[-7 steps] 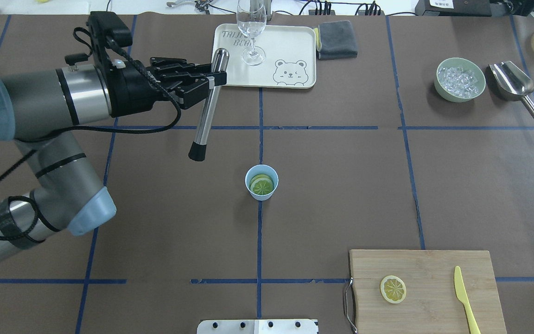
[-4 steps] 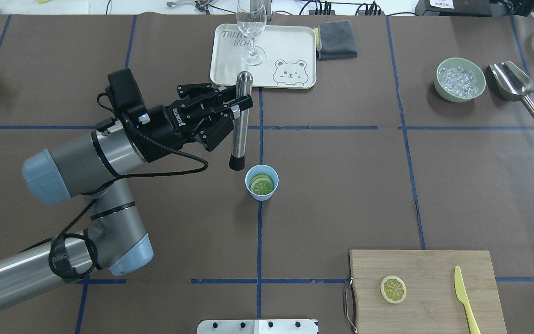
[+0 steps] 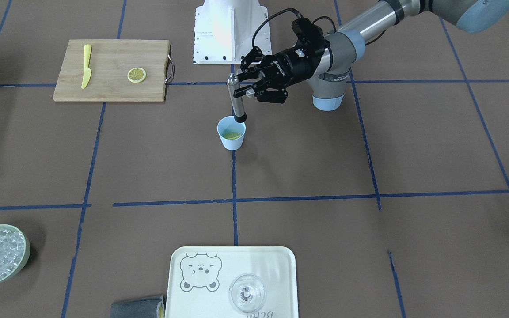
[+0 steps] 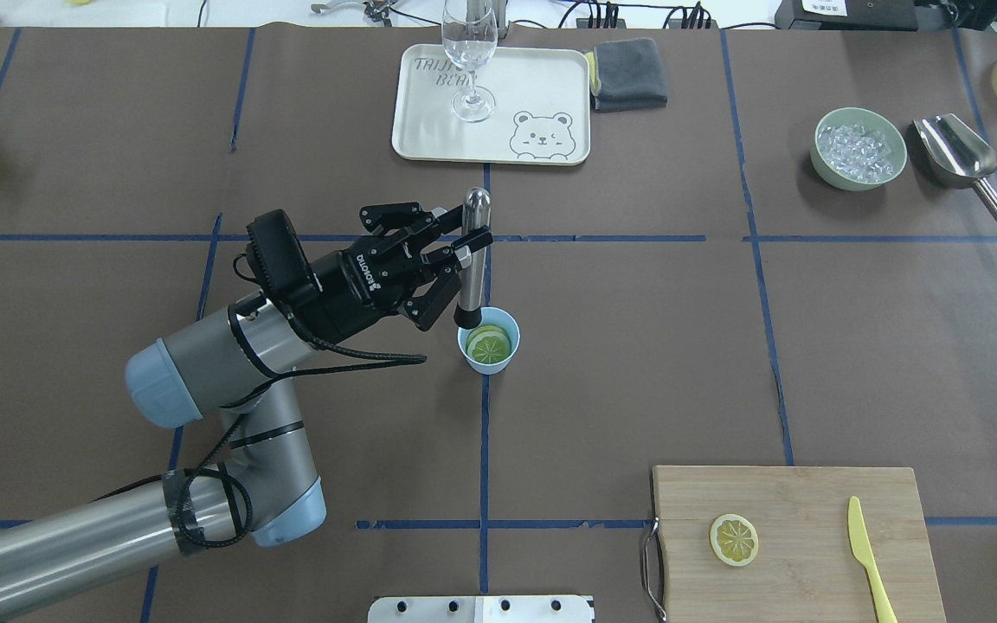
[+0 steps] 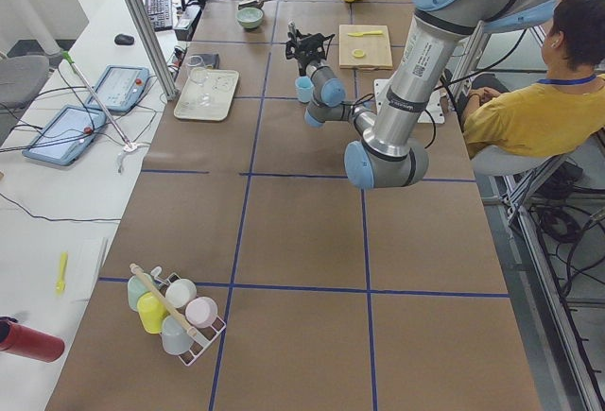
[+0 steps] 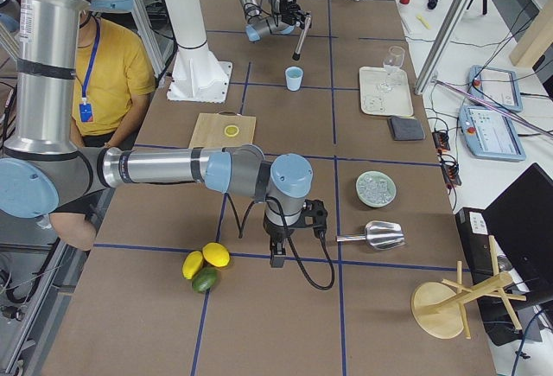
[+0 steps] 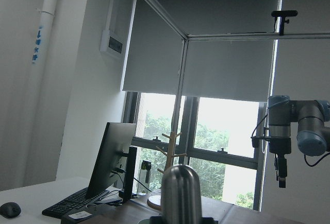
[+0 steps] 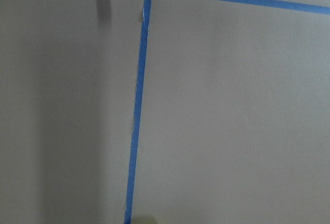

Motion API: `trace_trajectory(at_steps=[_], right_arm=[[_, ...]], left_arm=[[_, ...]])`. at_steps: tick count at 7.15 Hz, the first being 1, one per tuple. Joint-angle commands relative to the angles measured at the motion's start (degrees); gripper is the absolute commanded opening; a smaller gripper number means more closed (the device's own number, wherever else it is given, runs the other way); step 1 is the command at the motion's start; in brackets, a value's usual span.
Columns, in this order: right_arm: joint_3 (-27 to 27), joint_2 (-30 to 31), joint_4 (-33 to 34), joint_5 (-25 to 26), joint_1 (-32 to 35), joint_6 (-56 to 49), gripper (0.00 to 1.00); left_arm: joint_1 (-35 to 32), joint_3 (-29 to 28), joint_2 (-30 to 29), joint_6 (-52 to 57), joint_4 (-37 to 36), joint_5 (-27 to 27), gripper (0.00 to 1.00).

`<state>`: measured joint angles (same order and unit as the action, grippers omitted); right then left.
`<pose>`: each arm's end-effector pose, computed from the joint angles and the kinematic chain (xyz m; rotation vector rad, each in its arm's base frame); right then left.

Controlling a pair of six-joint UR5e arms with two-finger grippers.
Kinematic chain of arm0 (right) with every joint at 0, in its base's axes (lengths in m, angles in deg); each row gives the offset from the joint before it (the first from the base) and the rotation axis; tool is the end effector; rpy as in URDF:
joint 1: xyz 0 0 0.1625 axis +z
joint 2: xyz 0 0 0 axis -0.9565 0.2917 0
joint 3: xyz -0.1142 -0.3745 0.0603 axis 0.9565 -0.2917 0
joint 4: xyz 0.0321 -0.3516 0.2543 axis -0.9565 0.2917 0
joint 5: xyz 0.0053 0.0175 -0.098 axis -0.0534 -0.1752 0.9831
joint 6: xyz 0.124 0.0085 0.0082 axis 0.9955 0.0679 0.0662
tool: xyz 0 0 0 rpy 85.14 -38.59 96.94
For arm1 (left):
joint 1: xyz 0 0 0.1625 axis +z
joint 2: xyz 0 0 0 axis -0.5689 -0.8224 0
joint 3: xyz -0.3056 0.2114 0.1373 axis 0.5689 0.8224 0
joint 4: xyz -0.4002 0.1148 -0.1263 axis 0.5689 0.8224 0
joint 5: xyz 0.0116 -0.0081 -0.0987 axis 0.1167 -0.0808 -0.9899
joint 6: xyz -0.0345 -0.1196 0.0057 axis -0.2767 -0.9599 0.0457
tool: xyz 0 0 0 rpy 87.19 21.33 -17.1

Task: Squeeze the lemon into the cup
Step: 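Press the muddler down onto the lemon slice inside the cup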

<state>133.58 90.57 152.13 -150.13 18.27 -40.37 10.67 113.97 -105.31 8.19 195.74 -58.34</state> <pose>0.0649 -0.4312 0.6270 -0.0670 -0.6905 -0.1205 0.5064 -0.4019 0.1759 1.7879 1.5482 0.1117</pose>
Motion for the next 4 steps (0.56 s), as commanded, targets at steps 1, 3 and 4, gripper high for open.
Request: trace_trajectory(at_steps=[1, 3, 4], right_arm=[[-0.03, 0.00, 0.01, 0.09, 0.01, 0.01, 1.00], [-0.03, 0.00, -0.08, 0.18, 0.01, 0.01, 1.00], [-0.03, 0.00, 0.01, 0.18, 0.01, 0.01, 1.00]], left_arm=[[1.06, -3.77, -2.03, 1.21, 1.21, 1.43, 0.00], [1.85, -5.18, -2.21, 1.29, 1.29, 2.22, 0.00], [2.37, -6.14, -2.21, 1.38, 1.29, 2.40, 0.00]])
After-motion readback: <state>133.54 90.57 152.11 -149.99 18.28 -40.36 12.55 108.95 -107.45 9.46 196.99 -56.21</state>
